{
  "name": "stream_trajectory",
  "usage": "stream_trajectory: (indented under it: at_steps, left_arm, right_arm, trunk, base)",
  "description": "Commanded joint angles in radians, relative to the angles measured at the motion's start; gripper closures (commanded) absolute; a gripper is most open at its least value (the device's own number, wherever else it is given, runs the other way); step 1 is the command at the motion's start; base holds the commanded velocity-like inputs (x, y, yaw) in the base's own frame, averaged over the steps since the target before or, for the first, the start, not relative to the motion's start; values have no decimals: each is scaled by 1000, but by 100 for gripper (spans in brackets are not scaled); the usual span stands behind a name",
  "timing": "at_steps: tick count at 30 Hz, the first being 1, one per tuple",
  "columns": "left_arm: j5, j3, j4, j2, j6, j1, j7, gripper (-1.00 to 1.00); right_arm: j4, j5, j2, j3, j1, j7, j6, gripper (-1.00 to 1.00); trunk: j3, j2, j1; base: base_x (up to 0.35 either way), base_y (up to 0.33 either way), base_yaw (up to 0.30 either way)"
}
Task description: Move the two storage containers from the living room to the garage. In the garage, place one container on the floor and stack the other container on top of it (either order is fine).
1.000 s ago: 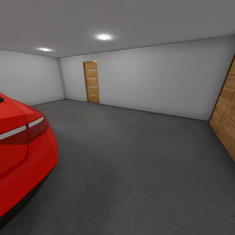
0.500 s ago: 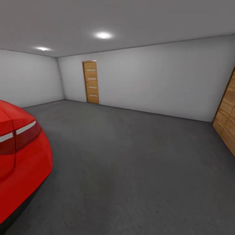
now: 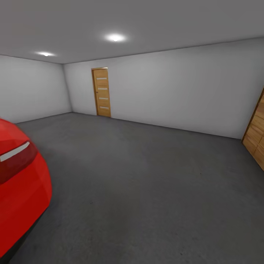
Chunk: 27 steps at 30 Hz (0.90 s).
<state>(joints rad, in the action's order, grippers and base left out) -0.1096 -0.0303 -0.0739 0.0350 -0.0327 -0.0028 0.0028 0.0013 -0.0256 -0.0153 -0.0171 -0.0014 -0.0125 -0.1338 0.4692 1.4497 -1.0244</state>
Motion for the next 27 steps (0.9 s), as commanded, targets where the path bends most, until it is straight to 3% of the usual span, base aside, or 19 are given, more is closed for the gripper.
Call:
stream_trajectory:
  at_steps: [1,27]
  left_arm:
    - [-9,-3,0,0,-3,0,0,-100]
    - [-9,-3,-1,0,-4,0,0,-100]
  right_arm:
    - [0,-4,0,-2,0,-1,-3,-100]
    - [0,-9,-4,-9,0,-1,-2,-100]
  trunk:
    - [1,0,-1]
    - [1,0,-1]
  base:
    - [322,0,0]
    - [322,-89,0]
